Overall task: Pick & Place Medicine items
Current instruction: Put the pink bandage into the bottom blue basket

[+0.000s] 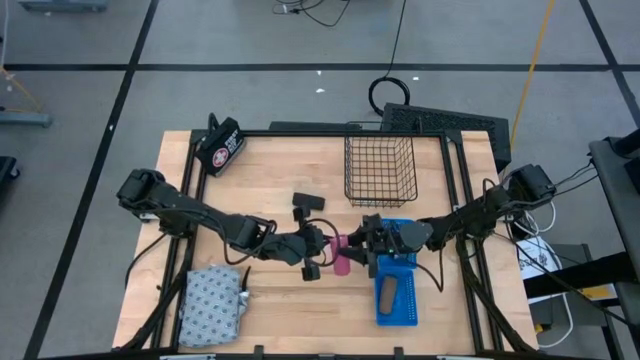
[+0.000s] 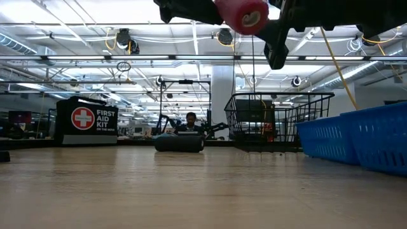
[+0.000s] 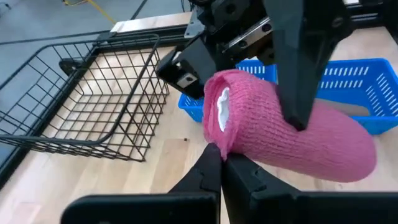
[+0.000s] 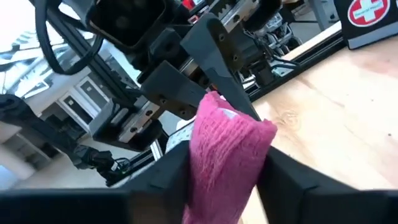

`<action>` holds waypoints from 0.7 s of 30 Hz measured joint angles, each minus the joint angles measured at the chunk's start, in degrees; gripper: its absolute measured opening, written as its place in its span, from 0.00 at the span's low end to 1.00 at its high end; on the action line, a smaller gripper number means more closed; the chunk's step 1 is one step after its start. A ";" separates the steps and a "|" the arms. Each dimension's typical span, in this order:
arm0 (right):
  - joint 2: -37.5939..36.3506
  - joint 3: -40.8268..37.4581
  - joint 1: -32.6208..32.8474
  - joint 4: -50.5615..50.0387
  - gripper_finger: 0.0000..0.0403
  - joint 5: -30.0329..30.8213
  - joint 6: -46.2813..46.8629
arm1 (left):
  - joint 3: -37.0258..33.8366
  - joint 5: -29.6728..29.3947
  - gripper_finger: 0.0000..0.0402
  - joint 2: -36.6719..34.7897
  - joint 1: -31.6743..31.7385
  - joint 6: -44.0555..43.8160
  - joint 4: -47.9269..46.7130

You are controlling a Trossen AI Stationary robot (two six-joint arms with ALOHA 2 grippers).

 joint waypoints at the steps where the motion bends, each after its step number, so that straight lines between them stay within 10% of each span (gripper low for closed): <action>1: 0.00 -0.01 0.00 -0.02 0.31 -0.21 -0.97 | 0.00 -0.01 0.01 0.00 -0.02 -0.56 -0.02; 5: 0.00 -0.04 0.00 -0.28 0.15 -2.55 -5.99 | 0.00 -0.04 0.06 0.00 -0.08 -2.33 -0.01; 13: -6.52 -0.40 5.76 -6.49 0.15 -3.81 -11.54 | -0.02 0.13 0.11 -5.56 -1.64 -4.02 -2.62; 21: -15.97 -0.42 22.54 -24.82 0.15 14.81 -8.37 | -0.02 -5.33 0.11 -9.12 -5.09 -3.94 -3.76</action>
